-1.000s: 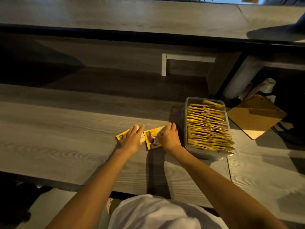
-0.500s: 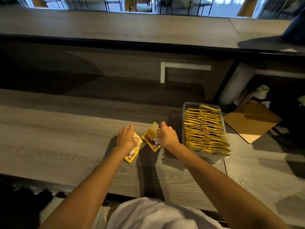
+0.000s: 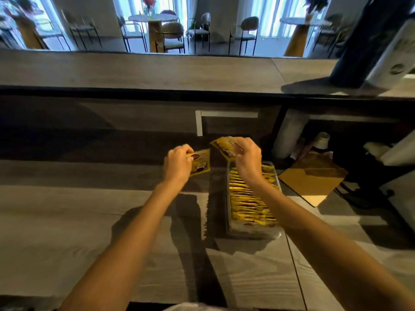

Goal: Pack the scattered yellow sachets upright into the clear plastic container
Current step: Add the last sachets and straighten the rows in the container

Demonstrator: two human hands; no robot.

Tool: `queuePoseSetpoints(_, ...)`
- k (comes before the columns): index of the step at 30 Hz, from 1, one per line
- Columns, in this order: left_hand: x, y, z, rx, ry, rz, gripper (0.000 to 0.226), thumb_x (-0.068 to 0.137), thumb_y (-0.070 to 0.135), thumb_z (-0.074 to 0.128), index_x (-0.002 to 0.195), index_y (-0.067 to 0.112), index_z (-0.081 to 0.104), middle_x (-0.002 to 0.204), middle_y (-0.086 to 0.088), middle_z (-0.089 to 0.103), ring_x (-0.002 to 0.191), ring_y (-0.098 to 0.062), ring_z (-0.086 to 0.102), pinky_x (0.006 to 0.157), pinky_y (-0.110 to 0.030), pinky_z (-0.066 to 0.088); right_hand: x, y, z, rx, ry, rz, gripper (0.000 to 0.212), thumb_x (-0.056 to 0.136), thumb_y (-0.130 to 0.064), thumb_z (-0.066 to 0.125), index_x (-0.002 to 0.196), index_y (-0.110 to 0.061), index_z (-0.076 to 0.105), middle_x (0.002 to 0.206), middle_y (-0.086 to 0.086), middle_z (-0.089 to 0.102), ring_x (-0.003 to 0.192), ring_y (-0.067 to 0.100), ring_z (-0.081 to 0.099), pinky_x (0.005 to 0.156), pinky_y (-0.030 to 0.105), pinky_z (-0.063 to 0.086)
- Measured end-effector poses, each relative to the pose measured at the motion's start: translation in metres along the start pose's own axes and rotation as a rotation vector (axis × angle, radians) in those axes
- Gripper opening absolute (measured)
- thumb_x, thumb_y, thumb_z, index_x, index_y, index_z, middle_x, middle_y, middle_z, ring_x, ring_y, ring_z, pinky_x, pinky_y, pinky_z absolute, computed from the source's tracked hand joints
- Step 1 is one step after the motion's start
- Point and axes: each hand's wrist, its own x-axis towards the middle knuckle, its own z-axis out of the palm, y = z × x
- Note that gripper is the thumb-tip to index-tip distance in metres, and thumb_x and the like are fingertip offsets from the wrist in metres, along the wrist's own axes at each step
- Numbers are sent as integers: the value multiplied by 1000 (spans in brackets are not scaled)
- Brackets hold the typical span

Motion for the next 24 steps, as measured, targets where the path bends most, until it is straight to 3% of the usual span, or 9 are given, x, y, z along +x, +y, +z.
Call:
queuePoseSetpoints(5, 10, 38, 19, -124, 34, 165, 14, 89, 2, 53, 96, 5, 65, 103, -12, 65, 96, -25, 62, 81, -39, 54, 15, 32, -29, 46, 146, 97, 31, 92, 3, 45, 119, -4, 59, 123, 16, 49, 114, 25, 50, 81, 15, 37)
queuePoseSetpoints(8, 15, 58, 34, -152, 13, 214, 15, 90, 1, 51, 96, 3, 64, 101, -11, 64, 92, -23, 61, 76, -30, 50, 21, 54, -39, 45, 183, 187, 30, 93, -1, 46, 120, -3, 59, 121, 17, 48, 112, 26, 49, 71, 4, 34)
queuePoseSetpoints(12, 23, 75, 55, -190, -65, 196, 16, 91, 2, 50, 97, 4, 64, 103, -11, 64, 94, -21, 60, 73, -23, 44, 25, 77, -44, 72, 179, 253, 28, 92, -1, 48, 117, -3, 60, 118, 17, 48, 108, 25, 50, 81, 18, 39)
queuePoseSetpoints(14, 27, 80, 66, -225, -115, 180, 15, 91, 2, 50, 97, 4, 64, 103, -11, 64, 95, -21, 60, 74, -23, 45, 27, 87, -44, 68, 177, 267, 28, 91, 0, 48, 116, -3, 62, 115, 16, 49, 103, 22, 49, 77, 16, 40)
queuePoseSetpoints(18, 34, 83, 84, -251, -205, 159, 12, 92, 8, 52, 97, 6, 62, 104, -11, 65, 97, -22, 62, 78, -31, 53, 32, 104, -44, 18, 153, 278, 25, 91, 2, 45, 108, -2, 62, 107, 18, 54, 94, 23, 50, 64, 16, 33)
queuePoseSetpoints(22, 41, 80, 92, -206, -297, 142, 16, 95, 10, 47, 107, 7, 57, 113, -14, 60, 105, -26, 60, 84, -42, 56, 37, 110, -51, 22, 72, 249, 28, 87, 10, 43, 110, -2, 53, 103, 12, 57, 93, 19, 51, 72, 26, 40)
queuePoseSetpoints(24, 44, 81, 93, -145, -326, 168, 23, 96, 10, 44, 115, 8, 56, 118, -14, 57, 109, -26, 58, 86, -40, 55, 42, 111, -53, -6, -8, 205, 28, 88, 9, 44, 112, -3, 52, 104, 10, 58, 95, 18, 52, 69, 25, 44)
